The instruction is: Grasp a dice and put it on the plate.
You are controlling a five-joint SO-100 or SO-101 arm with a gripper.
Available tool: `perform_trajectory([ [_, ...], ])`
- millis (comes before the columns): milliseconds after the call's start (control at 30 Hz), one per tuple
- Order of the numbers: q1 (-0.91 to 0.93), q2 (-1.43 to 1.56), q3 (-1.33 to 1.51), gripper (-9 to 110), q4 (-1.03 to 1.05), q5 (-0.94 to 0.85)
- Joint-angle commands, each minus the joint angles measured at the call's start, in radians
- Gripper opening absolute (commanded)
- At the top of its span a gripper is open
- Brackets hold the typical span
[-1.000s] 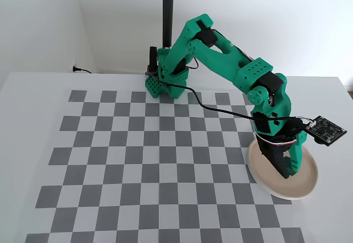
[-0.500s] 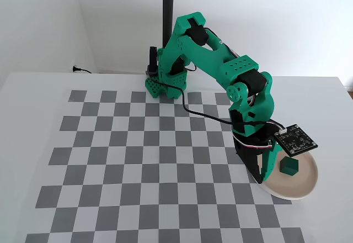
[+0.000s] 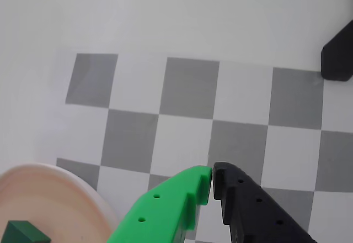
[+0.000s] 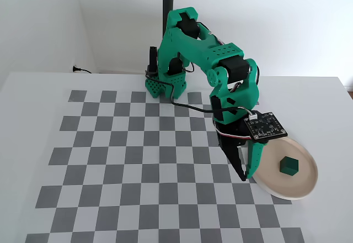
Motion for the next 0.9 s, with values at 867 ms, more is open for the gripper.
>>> perform_trajectory([
  [867, 0.163, 0.643, 0.813, -4, -0.457, 0.273],
])
